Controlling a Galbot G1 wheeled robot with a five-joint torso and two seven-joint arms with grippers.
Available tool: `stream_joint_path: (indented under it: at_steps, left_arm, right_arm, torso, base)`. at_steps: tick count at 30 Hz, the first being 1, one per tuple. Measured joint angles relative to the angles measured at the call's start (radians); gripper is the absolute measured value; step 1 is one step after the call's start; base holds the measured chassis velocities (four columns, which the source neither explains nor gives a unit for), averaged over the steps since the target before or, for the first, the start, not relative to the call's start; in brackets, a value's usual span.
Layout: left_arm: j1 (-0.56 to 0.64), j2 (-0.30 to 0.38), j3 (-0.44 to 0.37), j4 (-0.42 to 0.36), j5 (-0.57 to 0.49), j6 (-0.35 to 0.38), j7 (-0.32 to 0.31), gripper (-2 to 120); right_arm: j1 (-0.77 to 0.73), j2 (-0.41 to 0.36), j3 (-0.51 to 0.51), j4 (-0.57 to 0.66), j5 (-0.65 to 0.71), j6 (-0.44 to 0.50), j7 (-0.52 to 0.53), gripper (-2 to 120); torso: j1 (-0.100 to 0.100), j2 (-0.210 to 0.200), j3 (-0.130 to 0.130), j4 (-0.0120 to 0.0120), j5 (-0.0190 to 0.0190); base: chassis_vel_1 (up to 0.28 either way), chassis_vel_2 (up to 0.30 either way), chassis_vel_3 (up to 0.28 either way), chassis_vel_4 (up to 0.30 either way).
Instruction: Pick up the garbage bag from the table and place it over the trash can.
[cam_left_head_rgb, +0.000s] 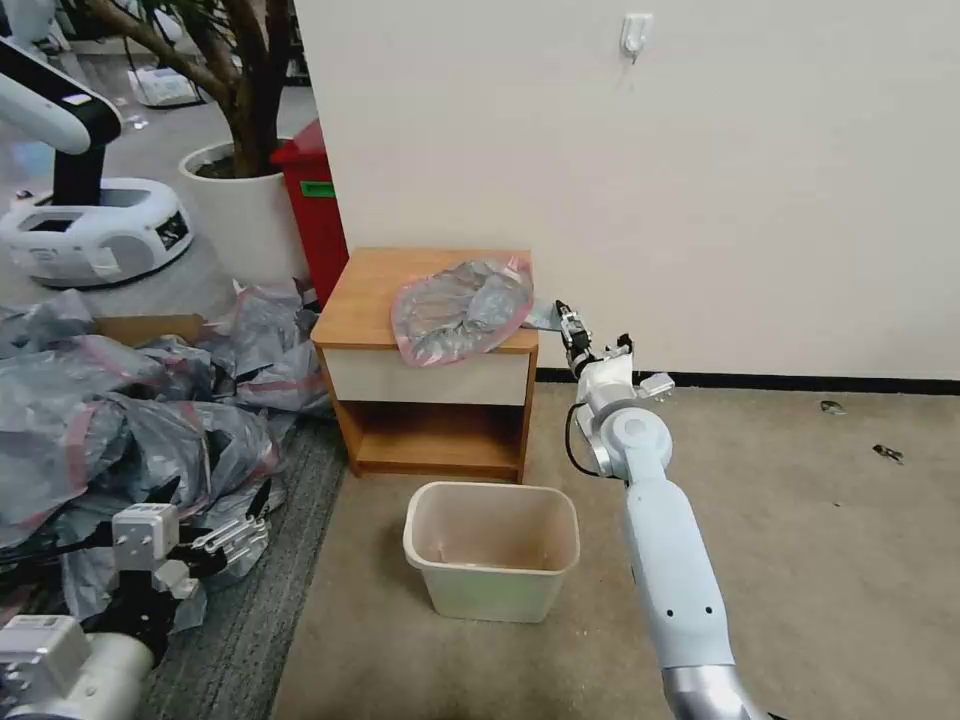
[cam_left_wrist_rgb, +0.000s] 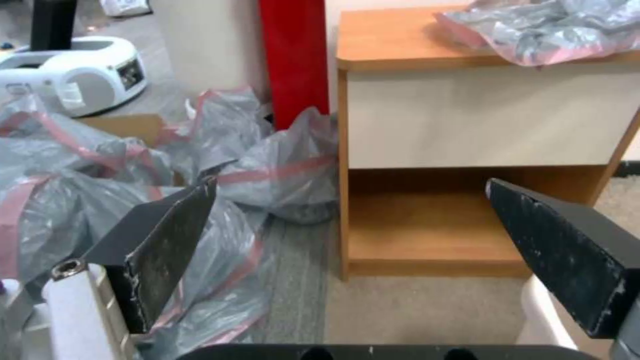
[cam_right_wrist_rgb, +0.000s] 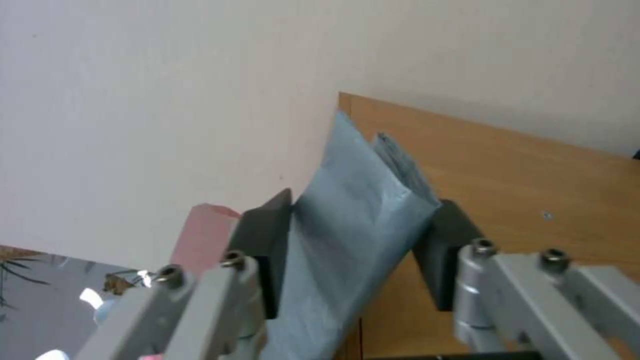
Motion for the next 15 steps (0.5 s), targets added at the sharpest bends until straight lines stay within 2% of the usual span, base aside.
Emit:
stream_joint_path:
  at_steps: [2, 3, 5, 6, 9, 10, 12, 15]
  left_arm:
    - [0.0, 0.0, 0.003, 0.0, 0.0, 0.0, 0.002, 100]
    - [0.0, 0.0, 0.003, 0.0, 0.0, 0.0, 0.002, 100]
    - [-0.001, 0.001, 0.004, 0.0, 0.001, 0.0, 0.003, 100]
    - [-0.001, 0.001, 0.004, 0.0, 0.001, 0.0, 0.003, 100]
    - [0.0, 0.001, 0.004, 0.0, 0.001, -0.002, 0.004, 100]
    - [0.0, 0.001, 0.004, 0.0, 0.001, -0.002, 0.004, 100]
    - [0.001, 0.001, 0.004, 0.0, 0.001, -0.004, 0.004, 100]
    - [0.003, 0.002, 0.003, 0.0, 0.002, -0.007, 0.004, 100]
  right_arm:
    - [-0.001, 0.0, 0.0, 0.005, -0.001, 0.0, 0.002, 33]
    - [-0.001, 0.0, 0.0, 0.005, -0.001, 0.0, 0.002, 33]
    - [-0.011, 0.0, -0.002, 0.02, -0.008, -0.003, 0.003, 22]
    - [-0.011, 0.0, -0.002, 0.02, -0.008, -0.003, 0.003, 22]
    - [-0.035, -0.001, -0.011, 0.061, -0.041, -0.004, 0.004, 8]
    - [-0.035, -0.001, -0.011, 0.061, -0.041, -0.004, 0.004, 8]
    - [-0.074, -0.001, -0.019, 0.14, -0.051, -0.007, 0.03, 0]
    - [-0.131, -0.008, -0.038, 0.252, -0.038, -0.01, 0.075, 0]
  torso:
    - [0.0, 0.0, 0.0, 0.0, 0.0001]
    - [0.0, 0.0, 0.0, 0.0, 0.0001]
    - [0.0, 0.0, 0.0, 0.0, 0.0001]
    - [0.0, 0.0, 0.0, 0.0, 0.0001]
    - [0.0, 0.0, 0.0, 0.0001, 0.0001]
    - [0.0, 0.0, 0.0, 0.0001, 0.0001]
    - [0.0, 0.0, 0.0, 0.0, 0.0002]
    - [0.0, 0.0, 0.0, 0.0003, 0.0]
  base:
    - [0.0, 0.0, 0.0, 0.0]
    - [0.0, 0.0, 0.0, 0.0]
    - [0.0, 0.0, 0.0, 0.0]
    - [0.0, 0.0, 0.0, 0.0]
    - [0.0, 0.0, 0.0, 0.0]
    - [0.0, 0.0, 0.0, 0.0]
    - [0.0, 0.0, 0.0, 0.0]
    - [0.0, 0.0, 0.0, 0.0]
